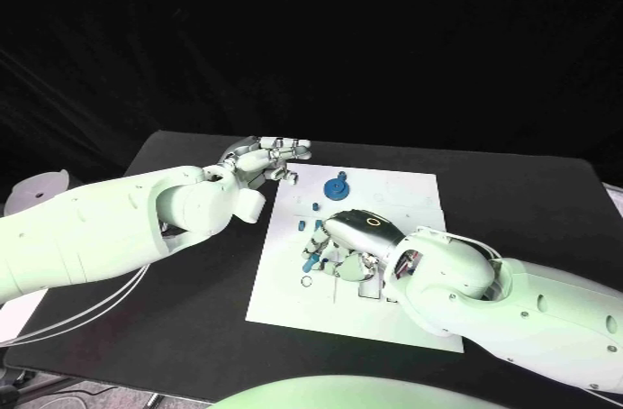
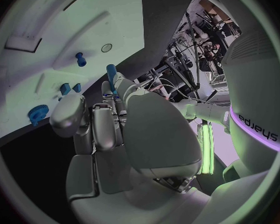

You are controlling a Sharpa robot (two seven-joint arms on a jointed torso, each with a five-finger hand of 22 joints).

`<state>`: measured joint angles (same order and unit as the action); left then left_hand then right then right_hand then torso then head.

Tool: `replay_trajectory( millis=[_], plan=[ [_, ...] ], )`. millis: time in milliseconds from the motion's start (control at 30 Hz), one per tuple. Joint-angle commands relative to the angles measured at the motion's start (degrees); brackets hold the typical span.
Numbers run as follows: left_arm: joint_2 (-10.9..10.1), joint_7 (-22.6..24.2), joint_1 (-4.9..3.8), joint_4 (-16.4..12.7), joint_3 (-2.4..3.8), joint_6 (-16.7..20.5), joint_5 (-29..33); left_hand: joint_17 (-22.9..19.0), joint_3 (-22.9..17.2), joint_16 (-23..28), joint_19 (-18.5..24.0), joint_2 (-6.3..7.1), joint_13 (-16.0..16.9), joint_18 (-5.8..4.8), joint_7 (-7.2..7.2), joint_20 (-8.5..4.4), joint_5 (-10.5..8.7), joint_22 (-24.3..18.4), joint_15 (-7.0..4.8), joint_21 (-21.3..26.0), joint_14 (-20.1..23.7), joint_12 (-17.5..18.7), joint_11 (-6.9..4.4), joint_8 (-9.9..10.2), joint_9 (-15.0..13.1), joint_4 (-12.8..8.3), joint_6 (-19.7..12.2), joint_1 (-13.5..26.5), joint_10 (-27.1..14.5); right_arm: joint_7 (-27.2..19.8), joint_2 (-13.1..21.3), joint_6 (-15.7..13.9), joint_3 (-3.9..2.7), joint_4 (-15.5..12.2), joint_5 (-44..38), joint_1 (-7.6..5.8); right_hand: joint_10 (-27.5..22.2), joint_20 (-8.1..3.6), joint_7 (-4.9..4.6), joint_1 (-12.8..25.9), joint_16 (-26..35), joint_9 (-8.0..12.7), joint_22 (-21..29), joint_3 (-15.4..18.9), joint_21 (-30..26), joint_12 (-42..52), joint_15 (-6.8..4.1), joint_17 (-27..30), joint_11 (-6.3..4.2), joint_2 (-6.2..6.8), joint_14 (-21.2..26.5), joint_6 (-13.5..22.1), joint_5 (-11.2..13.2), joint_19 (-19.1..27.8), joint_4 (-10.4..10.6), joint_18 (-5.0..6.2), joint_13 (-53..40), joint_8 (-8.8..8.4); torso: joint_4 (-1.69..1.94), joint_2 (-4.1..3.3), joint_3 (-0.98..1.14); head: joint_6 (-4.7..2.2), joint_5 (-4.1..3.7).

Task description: Assemble the parts on the task board

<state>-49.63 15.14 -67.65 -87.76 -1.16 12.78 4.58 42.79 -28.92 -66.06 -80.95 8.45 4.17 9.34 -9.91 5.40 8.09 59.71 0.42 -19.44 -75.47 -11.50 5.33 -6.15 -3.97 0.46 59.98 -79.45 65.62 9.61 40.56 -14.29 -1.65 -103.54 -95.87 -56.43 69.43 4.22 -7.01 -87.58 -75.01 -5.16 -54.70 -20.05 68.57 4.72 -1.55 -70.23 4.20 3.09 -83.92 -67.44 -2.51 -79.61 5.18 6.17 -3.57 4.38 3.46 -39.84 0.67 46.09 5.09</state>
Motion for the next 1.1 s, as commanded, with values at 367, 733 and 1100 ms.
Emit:
replay_trajectory(
  millis=[367,733,1100],
  plan=[
    [0.3,0.2,-0.01,-0.2,0.04,-1.3,0.1,-0.1,0.2,0.3,0.4,0.04,0.0,0.7,-0.1,0.0,0.28,-0.1,-0.11,0.2,0.3,-0.1,0.19,-0.1,0.1,-0.1,-0.2,0.4,-0.1,-1.1,-2.0,5.4,0.24,1.9,-1.1,2.39,1.2,0.3,-0.44,-0.1,-0.2,0.0,0.1,-1.1,0.2,-0.5,0.25,0.1,-0.58,0.24,-2.8,0.2,-0.4,0.1,-0.7,0.36,-0.2,-0.29,-0.1,-0.05,0.12,0.35,0.41],
    [0.3,0.1,-0.01,-0.1,0.04,-1.4,0.1,-0.1,0.2,0.3,0.4,0.04,0.0,0.7,-0.1,0.0,0.28,-0.1,-0.11,0.2,0.3,-0.1,0.19,-0.1,0.1,-0.1,-0.2,0.4,-0.1,1.2,-2.6,6.8,0.25,2.7,-4.1,2.64,1.2,0.38,-0.5,0.4,-0.2,0.0,0.1,-1.4,0.2,-0.7,0.33,0.2,-0.5,0.54,-2.8,0.2,-0.3,0.1,-0.8,0.36,-0.2,-0.37,-0.13,-0.04,0.13,0.57,0.46],
    [0.2,0.1,-0.01,-0.1,0.04,-1.4,0.1,-0.1,0.2,0.3,0.4,0.04,0.0,0.7,-0.1,0.0,0.28,-0.1,-0.11,0.2,0.3,-0.1,0.19,-0.1,0.1,-0.1,-0.2,0.4,-0.1,3.5,-2.4,4.0,0.22,2.4,-7.8,2.67,1.3,0.42,-0.46,0.9,-0.1,-0.1,0.2,-1.6,0.2,-0.7,0.35,0.3,-0.51,0.67,-2.7,0.1,-0.3,0.1,-0.8,0.38,-0.2,-0.37,-0.1,-0.04,0.11,0.52,0.46]
  ],
)
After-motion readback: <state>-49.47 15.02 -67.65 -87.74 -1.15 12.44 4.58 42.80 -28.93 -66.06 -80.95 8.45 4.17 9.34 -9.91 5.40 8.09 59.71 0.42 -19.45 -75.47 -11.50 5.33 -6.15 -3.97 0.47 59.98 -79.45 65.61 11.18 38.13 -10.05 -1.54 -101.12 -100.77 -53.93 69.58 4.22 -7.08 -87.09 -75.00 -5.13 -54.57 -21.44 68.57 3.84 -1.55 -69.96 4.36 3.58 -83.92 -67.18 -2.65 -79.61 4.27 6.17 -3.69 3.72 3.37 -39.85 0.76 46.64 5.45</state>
